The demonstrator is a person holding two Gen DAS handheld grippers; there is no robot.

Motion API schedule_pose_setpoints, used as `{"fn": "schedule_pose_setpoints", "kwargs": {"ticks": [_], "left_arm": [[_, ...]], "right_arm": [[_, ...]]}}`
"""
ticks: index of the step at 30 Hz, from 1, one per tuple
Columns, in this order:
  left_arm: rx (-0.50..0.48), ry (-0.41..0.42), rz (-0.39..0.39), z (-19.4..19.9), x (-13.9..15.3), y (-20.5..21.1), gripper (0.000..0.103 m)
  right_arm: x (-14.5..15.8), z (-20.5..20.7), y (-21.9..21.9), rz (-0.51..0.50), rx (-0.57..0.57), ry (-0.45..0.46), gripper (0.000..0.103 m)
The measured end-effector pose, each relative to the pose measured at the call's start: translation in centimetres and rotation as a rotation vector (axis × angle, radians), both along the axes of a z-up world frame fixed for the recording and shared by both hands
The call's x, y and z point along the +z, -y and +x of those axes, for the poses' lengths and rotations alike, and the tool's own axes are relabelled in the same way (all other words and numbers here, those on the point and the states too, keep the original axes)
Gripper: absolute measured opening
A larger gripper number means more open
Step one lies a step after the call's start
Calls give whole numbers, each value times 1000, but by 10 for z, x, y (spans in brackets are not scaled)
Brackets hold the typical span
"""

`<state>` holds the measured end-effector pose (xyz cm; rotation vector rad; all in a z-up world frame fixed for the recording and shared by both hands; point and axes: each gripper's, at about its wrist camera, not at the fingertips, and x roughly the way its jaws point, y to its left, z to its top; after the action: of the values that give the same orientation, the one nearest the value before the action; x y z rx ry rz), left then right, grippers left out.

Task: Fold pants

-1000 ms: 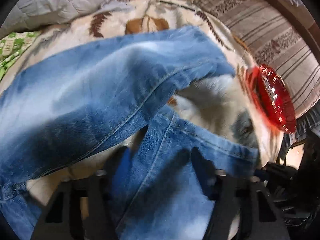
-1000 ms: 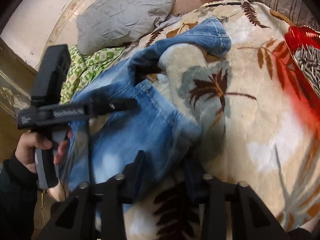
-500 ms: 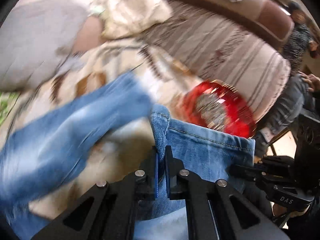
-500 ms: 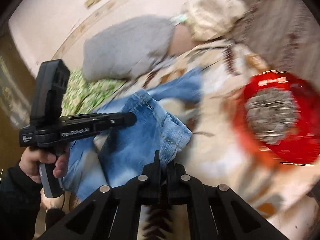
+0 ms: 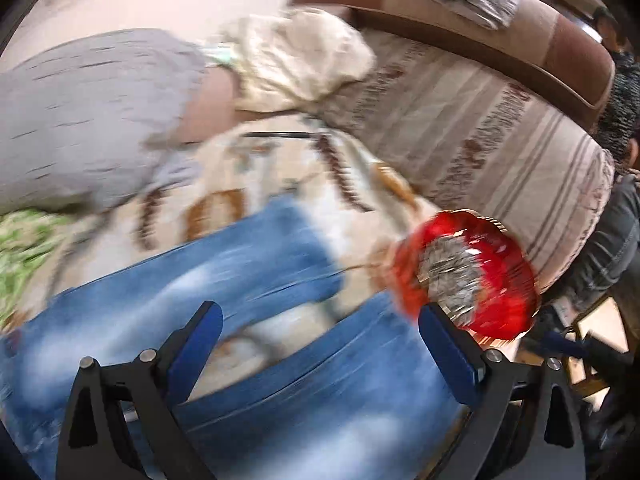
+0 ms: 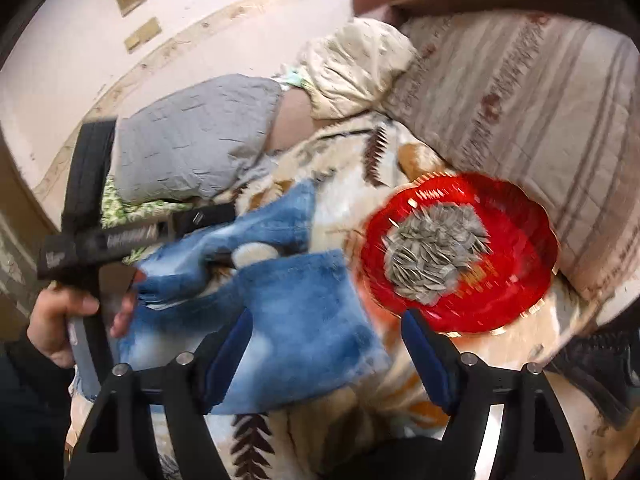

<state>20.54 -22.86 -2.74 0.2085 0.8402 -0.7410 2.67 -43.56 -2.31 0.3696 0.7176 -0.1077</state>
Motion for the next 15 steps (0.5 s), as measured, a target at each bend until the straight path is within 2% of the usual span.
{"fn": "schedule_pose_setpoints", "kwargs": {"ticks": [3, 8, 12, 15], "left_arm": [[110, 27, 30, -4, 11, -68, 98], [334, 72, 151, -26, 24, -192, 98], [525, 76, 224, -63, 47, -301, 98], [643, 74, 304, -101, 73, -361, 98]], "right_arm": [[5, 16, -29, -13, 79, 19, 79], [10, 46, -94, -31, 242, 38, 79], [10, 72, -165, -41, 404, 47, 79], [11, 85, -219, -47, 514, 60, 79]]}}
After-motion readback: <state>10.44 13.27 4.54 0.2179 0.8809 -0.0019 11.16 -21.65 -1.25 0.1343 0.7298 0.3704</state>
